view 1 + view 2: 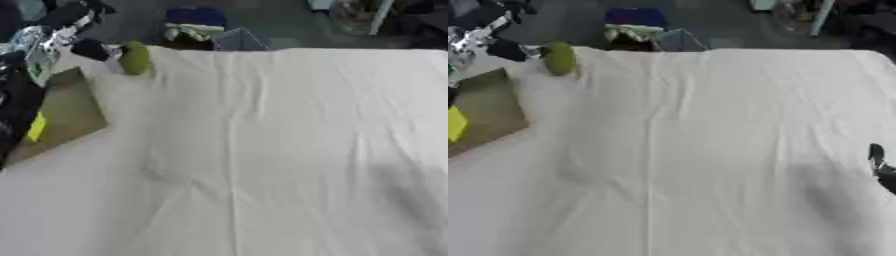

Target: Pick up objects on the table and place them in the box.

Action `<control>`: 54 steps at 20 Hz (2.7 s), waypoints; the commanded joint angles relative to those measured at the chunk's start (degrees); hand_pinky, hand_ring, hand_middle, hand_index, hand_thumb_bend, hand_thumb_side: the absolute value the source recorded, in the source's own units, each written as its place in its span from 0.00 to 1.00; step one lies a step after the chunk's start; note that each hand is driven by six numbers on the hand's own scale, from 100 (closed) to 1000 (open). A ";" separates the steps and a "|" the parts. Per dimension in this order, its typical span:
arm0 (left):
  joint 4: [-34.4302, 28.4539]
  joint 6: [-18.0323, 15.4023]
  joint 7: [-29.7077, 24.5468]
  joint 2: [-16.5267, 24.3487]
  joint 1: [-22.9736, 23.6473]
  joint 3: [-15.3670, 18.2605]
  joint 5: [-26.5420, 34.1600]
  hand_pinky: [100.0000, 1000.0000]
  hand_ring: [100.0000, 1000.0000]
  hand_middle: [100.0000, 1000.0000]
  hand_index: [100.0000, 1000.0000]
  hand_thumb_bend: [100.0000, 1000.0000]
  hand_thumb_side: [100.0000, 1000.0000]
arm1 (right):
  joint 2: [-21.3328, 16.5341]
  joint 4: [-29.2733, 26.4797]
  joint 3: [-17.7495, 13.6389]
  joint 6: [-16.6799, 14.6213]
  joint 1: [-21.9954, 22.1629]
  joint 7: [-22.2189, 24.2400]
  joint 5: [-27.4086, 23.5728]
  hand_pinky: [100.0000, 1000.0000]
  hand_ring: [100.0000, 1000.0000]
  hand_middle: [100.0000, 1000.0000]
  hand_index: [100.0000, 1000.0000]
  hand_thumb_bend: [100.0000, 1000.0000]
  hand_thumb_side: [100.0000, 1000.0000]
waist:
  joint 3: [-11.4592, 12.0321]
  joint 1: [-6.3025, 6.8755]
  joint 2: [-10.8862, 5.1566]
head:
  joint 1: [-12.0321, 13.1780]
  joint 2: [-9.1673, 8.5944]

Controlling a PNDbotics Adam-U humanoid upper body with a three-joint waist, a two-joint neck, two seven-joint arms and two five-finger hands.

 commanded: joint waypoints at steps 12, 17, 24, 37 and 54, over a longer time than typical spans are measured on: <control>7.78 10.48 14.50 -2.55 -1.75 2.24 -4.64 0.68 0.66 0.78 0.88 0.20 0.26 | -0.30 -0.67 0.11 -0.40 -1.61 0.38 -0.69 0.70 0.99 0.55 0.88 0.21 0.21 | -0.89 -0.22 -0.17 | 0.60 -1.50; 8.12 11.66 19.61 -2.65 -1.85 2.21 -2.72 0.67 0.64 0.78 0.86 0.15 0.23 | -0.23 -0.62 0.28 -0.55 -2.03 0.54 -0.89 0.70 0.99 0.55 0.88 0.21 0.21 | -1.46 -0.09 0.44 | 0.85 -1.95; 8.58 10.76 20.77 -2.97 -1.46 1.98 -2.19 0.46 0.30 0.39 0.49 0.00 0.13 | -0.06 -0.65 0.25 -0.61 -2.45 0.53 -1.09 0.70 0.99 0.55 0.88 0.21 0.21 | -2.15 -0.02 1.08 | 1.14 -1.99; -7.73 -1.14 9.12 7.19 1.67 -0.48 9.59 0.44 0.28 0.35 0.44 0.00 0.19 | -1.43 -0.60 -0.66 -0.30 -0.32 -0.20 -0.89 0.70 0.99 0.55 0.88 0.20 0.22 | 0.84 0.43 -0.87 | -1.05 -0.19; -14.06 -16.38 -7.70 14.47 21.20 -7.86 -0.31 0.59 0.55 0.63 0.69 0.10 0.02 | -3.43 0.34 -1.27 0.06 3.00 -0.65 -0.31 0.70 0.99 0.55 0.88 0.19 0.22 | 5.55 0.95 -4.58 | -3.14 2.92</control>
